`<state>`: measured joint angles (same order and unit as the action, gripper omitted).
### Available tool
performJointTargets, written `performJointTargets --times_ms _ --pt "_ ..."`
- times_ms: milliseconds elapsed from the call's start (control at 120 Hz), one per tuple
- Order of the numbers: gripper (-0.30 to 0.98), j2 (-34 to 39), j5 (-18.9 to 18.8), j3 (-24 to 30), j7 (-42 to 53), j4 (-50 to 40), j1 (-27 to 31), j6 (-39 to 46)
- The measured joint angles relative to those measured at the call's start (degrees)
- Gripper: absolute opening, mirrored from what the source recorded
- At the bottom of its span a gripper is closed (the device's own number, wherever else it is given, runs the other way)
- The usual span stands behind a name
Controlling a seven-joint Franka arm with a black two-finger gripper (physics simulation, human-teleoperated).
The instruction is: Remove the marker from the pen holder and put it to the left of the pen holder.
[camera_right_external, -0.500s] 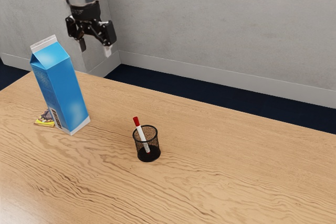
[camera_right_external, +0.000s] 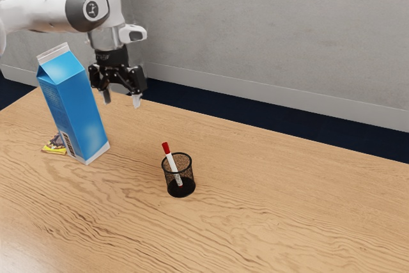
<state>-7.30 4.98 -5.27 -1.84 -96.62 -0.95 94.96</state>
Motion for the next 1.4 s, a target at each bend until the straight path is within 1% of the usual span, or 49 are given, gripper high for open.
performJointTargets --times_ms 75,142,242,333,500,683,875,1233,1400 --pt "0.69 -1.57 2.29 -0.2 -0.08 -2.61 0.1 3.91" --pt "0.69 -4.85 4.4 -0.25 -0.09 -2.0 -0.05 7.25" --pt "0.69 -6.67 7.11 0.03 0.02 -2.11 -0.11 12.54" --pt "0.69 -10.08 10.43 -0.03 0.76 -2.34 -0.02 16.58" --pt "0.69 -11.07 13.62 0.23 2.94 -5.53 -0.04 23.57" --pt "0.69 -10.83 14.65 1.69 5.11 -8.49 -0.12 25.93" --pt "0.68 -11.4 14.85 2.01 6.87 -9.05 -0.11 25.81" --pt "0.47 -13.76 14.37 2.02 8.93 -5.1 -0.1 22.68" --pt "0.32 -14.35 14.35 2.7 9.54 -4.52 -0.11 22.2"
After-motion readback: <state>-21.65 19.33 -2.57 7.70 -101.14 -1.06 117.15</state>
